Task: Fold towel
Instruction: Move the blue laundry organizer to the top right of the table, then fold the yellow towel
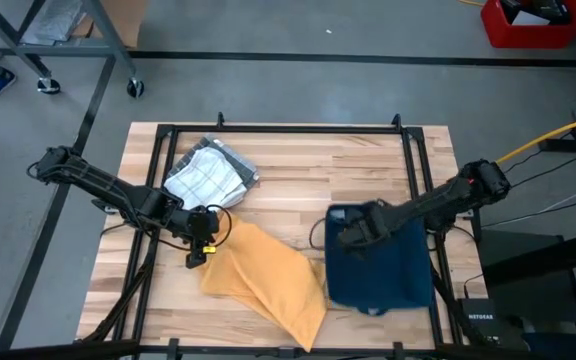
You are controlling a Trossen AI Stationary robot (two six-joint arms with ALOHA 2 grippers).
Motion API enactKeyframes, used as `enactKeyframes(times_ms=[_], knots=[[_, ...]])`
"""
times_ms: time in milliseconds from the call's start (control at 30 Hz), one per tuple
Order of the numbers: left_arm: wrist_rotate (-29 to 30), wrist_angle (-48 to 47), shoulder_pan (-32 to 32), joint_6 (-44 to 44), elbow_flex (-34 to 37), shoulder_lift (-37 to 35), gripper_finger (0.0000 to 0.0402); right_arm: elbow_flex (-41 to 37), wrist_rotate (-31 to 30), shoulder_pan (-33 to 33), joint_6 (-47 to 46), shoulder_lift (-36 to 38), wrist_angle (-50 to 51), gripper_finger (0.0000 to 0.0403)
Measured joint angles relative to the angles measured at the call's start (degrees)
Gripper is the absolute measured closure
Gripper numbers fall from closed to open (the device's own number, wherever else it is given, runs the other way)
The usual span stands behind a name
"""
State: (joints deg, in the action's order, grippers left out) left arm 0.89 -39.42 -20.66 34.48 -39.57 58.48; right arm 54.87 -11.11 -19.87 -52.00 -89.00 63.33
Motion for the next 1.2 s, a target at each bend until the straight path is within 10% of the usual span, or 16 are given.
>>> enactKeyframes(times_ms=[600,1000,1200], knots=[[1.03,2.78,0.01,0.03,0.02,0.0,0.0247,0.31,-8.97,43.26,36.93,0.01,-11.22,0.004],[1.07,2.79,0.02,0.01,0.02,0.0,0.0247,13.38,-8.22,52.38,49.89,0.01,-16.52,0.004],[1.51,2.71,0.02,0.02,0.02,0.0,0.0247,25.51,4.35,50.59,43.44,0.01,-14.47,0.004]])
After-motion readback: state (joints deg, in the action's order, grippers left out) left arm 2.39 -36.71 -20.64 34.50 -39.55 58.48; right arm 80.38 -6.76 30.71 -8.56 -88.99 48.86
